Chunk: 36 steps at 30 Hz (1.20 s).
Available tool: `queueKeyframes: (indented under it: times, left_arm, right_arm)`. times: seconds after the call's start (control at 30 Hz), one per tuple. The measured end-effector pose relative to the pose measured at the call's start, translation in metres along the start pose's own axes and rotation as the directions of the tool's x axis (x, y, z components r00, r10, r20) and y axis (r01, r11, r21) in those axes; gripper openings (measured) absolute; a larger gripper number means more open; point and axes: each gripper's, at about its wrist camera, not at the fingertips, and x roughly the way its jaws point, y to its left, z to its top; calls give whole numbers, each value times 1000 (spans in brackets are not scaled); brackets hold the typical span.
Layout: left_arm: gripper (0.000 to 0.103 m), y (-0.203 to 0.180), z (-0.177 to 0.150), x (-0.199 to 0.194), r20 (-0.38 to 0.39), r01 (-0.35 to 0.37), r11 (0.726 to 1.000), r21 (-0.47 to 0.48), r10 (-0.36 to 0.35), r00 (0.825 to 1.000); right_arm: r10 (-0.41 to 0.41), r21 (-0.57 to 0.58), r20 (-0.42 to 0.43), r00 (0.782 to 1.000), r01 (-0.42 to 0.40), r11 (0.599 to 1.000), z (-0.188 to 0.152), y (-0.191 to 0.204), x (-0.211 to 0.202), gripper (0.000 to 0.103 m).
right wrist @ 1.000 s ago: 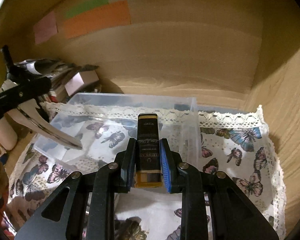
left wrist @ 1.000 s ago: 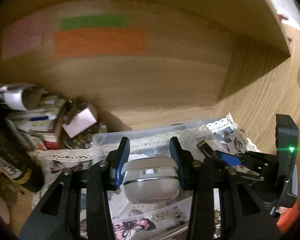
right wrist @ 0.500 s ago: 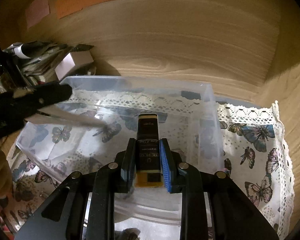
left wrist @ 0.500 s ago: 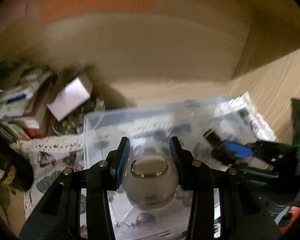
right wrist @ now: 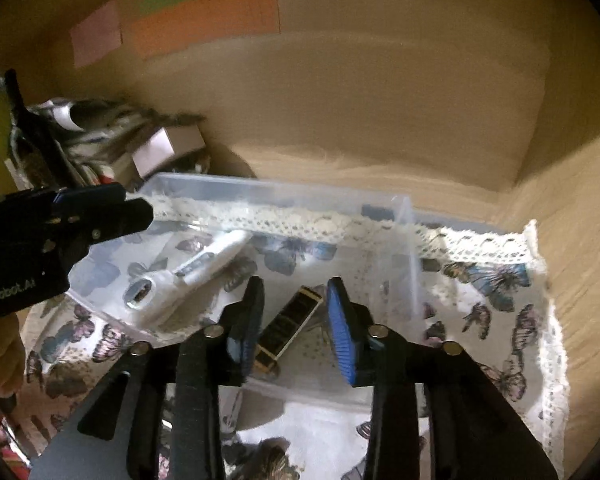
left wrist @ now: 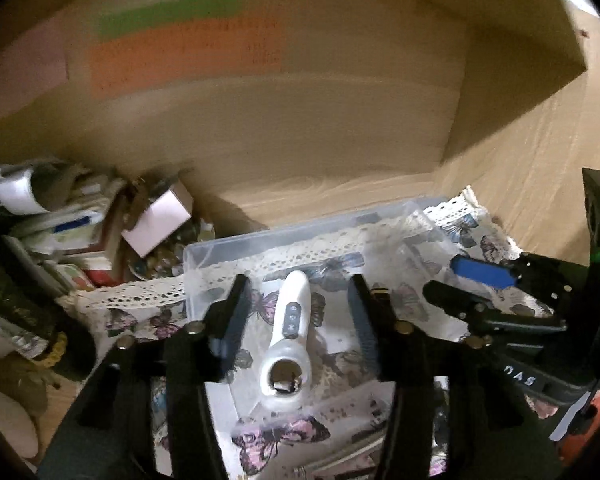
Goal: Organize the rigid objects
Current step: 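Open the left tool to drop the massager while the right tool releases the bottle into the box, then grasp the silver metal tube with the left tool while the right tool grasps the black spiky ball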
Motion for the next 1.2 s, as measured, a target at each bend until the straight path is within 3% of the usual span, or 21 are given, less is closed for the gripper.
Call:
queueKeyframes:
  times: [0.1, 0.2, 0.33, 0.43, 0.63, 0.9, 0.97, 1.03, 1.07, 1.1, 1.13, 1.2]
  left_arm:
    - [64, -7, -5, -19, 27, -23, 1000, 21, 22, 999]
    - [81, -14, -13, -35, 34, -40, 999, 36, 39, 999]
    - [94, -17, -25, -51, 33, -38, 999, 34, 37, 999]
    - [94, -18, -39, -54, 7, -42, 998, 37, 41, 999]
    - [94, -17, -69, -38, -102, -36, 999, 33, 39, 994]
    - [94, -32, -97, 5, -250, 13, 1000, 27, -6, 968]
    - [91, -38, -103, 14, -278, 27, 998, 51, -12, 961]
    - [68, -42, -106, 22, -307, 45, 997, 66, -23, 951]
    - [62, -43, -107, 26, -327, 54, 996, 71, -28, 945]
    - [57, -43, -108, 30, -341, 59, 996, 69, -32, 939]
    - [57, -44, -108, 32, -344, 65, 996, 66, -38, 938]
    - [55, -45, -108, 31, -336, 76, 995, 70, -48, 941]
  right_arm:
    - [-10, -2, 40, 999, 10, 1000, -3, -1, -21, 43]
    - [-27, -1, 75, 997, 27, 1000, -9, -2, -41, 51]
    - [-49, 10, 112, 992, 48, 999, -18, -5, -63, 60]
    - [-64, 21, 121, 991, 62, 998, -27, -10, -73, 66]
    - [-93, 29, 85, 992, 91, 995, -52, -19, -83, 68]
    - [-87, 85, -4, 996, 87, 993, -100, -22, -81, 68]
    - [-79, 89, -32, 996, 82, 993, -112, -20, -77, 68]
    - [-61, 93, -70, 996, 67, 993, -123, -20, -70, 68]
    - [-50, 92, -86, 995, 58, 994, -126, -20, -67, 67]
    - [-39, 86, -105, 994, 48, 995, -129, -19, -64, 63]
    - [-38, 75, -124, 992, 47, 996, -131, -18, -60, 53]
    - [-34, 66, -160, 986, 45, 997, -135, -18, -54, 45]
